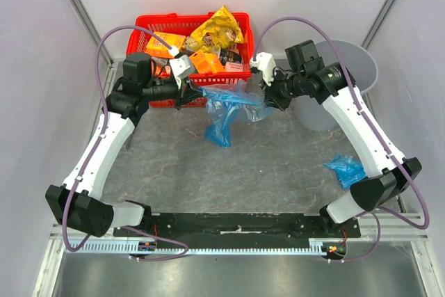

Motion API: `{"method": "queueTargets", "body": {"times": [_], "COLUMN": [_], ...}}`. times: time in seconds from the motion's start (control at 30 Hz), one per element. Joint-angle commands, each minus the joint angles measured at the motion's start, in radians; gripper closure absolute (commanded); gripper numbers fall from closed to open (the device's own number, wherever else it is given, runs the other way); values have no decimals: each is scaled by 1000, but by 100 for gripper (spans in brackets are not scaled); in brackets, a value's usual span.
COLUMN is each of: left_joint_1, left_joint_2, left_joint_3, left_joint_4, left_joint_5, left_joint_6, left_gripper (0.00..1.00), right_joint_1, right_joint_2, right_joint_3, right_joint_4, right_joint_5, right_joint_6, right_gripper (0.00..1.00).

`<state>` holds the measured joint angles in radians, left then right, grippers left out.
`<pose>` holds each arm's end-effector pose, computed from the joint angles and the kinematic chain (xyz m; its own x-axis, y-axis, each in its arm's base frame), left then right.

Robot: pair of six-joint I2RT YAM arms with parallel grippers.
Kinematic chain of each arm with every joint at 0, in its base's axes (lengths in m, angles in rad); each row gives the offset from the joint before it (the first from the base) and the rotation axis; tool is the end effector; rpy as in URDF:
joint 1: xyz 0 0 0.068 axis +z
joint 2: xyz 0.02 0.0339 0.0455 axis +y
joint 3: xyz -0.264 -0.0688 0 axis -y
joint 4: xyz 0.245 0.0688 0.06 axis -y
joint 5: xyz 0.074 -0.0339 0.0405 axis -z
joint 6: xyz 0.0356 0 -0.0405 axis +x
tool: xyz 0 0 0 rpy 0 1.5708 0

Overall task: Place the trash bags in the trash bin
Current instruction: Unfold the trash bag at the center of the board.

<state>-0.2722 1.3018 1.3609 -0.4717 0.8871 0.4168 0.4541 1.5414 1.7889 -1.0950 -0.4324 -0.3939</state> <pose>0.2616 -0.1017 0.4037 -0.0075 0.2676 -0.9635 0.9371 0.3381 0.0866 0.2679 0.1474 0.4159 -0.3736 -0.5701 -0.7317 -0.8565 0.5149 0.0361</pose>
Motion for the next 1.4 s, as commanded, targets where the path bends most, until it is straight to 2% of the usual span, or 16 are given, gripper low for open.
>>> {"method": "queueTargets", "body": {"times": [0.0, 0.1, 0.17, 0.77, 0.87, 1.03, 1.17, 1.37], "left_joint_1": [14, 19, 27, 102, 102, 96, 65, 16], "left_joint_2": [-25, -26, -29, -44, -49, -38, -35, -38], "left_joint_3": [37, 37, 38, 70, 66, 60, 46, 30], "left_joint_4": [50, 57, 62, 105, 104, 96, 90, 88], "left_joint_5": [-39, -63, -73, -111, -73, -13, -17, -7], "left_joint_6": [-6, -7, -3, -52, -59, -84, -78, -76], "left_gripper": [98, 98, 98, 98, 98, 98, 98, 98], "right_joint_1": [-5, -3, -6, -20, -20, -22, -20, -22], "right_joint_2": [-50, -59, -72, -161, -153, -138, -106, -24], "right_joint_3": [-5, -16, -29, -120, -108, -66, 9, 185], "right_joint_4": [-37, -43, -52, -89, -95, -111, -129, -128], "right_joint_5": [27, 44, 61, 205, 173, 37, -60, -117], "right_joint_6": [-20, -31, -42, -117, -112, -100, -86, -46], "right_gripper": [96, 96, 100, 98, 91, 63, 48, 32]}}
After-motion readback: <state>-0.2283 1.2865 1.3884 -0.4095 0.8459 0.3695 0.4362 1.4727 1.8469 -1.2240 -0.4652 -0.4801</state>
